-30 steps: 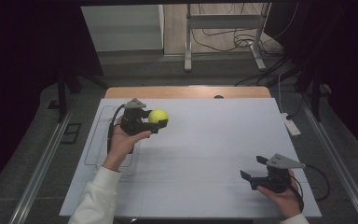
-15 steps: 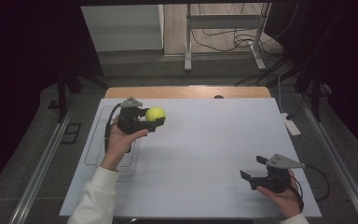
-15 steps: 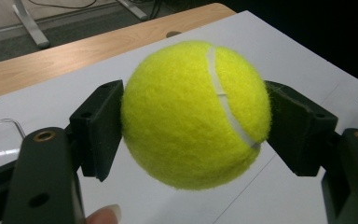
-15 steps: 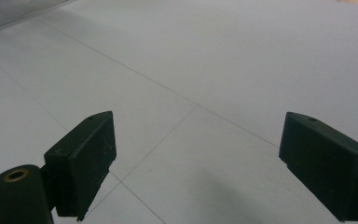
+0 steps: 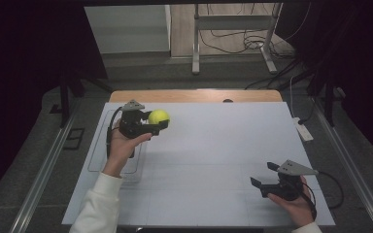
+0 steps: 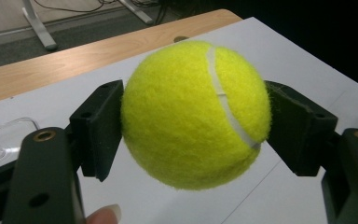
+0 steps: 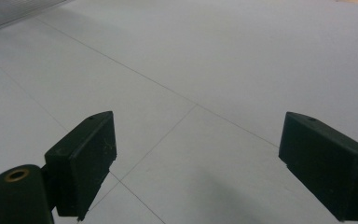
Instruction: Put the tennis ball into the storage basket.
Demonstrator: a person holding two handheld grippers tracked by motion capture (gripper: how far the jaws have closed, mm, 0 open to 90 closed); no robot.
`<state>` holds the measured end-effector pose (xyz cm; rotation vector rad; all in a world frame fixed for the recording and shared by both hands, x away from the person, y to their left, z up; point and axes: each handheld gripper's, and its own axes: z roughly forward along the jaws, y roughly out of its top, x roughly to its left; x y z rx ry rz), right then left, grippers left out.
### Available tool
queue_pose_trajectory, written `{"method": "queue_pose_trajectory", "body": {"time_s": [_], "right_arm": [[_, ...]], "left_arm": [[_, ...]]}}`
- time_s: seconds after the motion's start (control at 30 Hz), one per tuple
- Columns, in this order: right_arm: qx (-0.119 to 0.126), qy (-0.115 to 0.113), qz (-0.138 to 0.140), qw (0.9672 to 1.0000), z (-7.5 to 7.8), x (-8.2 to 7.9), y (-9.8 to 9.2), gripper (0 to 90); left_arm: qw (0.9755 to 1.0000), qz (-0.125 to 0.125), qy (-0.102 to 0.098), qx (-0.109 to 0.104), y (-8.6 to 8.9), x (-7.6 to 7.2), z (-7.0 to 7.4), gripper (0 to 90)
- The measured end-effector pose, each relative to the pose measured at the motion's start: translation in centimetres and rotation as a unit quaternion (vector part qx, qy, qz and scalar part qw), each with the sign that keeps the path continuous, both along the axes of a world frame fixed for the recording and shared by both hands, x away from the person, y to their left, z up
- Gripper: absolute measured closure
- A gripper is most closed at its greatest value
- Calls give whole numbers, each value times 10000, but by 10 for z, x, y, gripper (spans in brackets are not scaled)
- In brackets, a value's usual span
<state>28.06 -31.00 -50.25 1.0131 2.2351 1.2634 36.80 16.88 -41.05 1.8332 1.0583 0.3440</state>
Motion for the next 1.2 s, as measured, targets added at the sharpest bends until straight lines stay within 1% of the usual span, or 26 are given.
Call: {"method": "queue_pose_trajectory", "body": {"time_s": [0.27, 0.83, 1.2], "right_arm": [[-4, 10, 4, 10000, 0, 0, 0, 117], [-9, 2, -26, 10000, 0, 0, -1, 117], [4, -1, -19, 10000, 0, 0, -1, 117]], "left_arm": [[9999, 111, 19, -79, 8, 1, 0, 267], [9992, 385, -38, -69, 22, 4, -1, 267], [9984, 554, -83, -117, 33, 4, 0, 267]]}}
